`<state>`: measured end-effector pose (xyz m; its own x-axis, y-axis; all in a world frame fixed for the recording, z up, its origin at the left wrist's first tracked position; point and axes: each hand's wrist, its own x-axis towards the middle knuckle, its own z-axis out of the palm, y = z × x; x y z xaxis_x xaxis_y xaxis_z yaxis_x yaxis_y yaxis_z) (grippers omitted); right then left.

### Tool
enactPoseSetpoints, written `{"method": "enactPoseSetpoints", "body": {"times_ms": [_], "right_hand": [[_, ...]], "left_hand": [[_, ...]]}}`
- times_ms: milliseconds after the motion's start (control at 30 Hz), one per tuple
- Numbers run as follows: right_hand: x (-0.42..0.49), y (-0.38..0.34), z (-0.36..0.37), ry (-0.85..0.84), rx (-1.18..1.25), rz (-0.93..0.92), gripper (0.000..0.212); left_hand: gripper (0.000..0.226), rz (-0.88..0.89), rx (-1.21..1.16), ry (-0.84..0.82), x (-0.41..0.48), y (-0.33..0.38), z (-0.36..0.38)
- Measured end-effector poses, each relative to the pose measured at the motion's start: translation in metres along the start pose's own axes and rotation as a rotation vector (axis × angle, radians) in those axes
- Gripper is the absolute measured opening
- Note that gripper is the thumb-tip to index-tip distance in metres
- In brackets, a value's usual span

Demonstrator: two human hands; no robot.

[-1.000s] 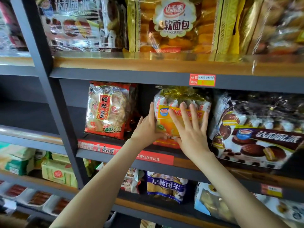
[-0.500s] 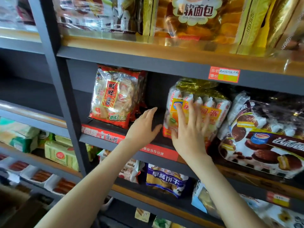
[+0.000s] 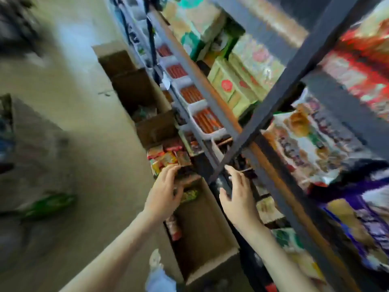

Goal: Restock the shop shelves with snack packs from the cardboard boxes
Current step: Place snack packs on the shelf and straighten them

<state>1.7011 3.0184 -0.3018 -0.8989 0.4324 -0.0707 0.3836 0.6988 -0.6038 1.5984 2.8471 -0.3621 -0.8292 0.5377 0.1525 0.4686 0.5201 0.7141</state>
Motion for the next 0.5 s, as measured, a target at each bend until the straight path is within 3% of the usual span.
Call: {"method": "enactPoseSetpoints", "body": {"times_ms": [133,267,333,400,500], "right_hand": [[-0.003,0.063,0.153,-0.327,0.020,0.200,0.060],[-0.007,0.152,0.312,-0.723,-0.218,0.064,0.089],[-0.008,0.198,0.387,-0.888,-0.273,0.088,0.095],[-0.006,0.242,0.460,-0.928,-0.266,0.128,0.087],[-0.005,0.289,0.548,-0.910,-0.224,0.183,0.059]], "left_hand": [[0.047,-0.314,0.167,-0.236,-0.089,-0.134,0.044],[0.051,-0.438,0.243,-0.502,-0.154,-0.247,0.126],[0.057,-0.435,0.303,-0.616,-0.175,-0.298,0.168],[0.062,-0.469,0.312,-0.698,-0.186,-0.341,0.207],[0.066,-0.496,0.273,-0.638,-0.196,-0.386,0.258]]}}
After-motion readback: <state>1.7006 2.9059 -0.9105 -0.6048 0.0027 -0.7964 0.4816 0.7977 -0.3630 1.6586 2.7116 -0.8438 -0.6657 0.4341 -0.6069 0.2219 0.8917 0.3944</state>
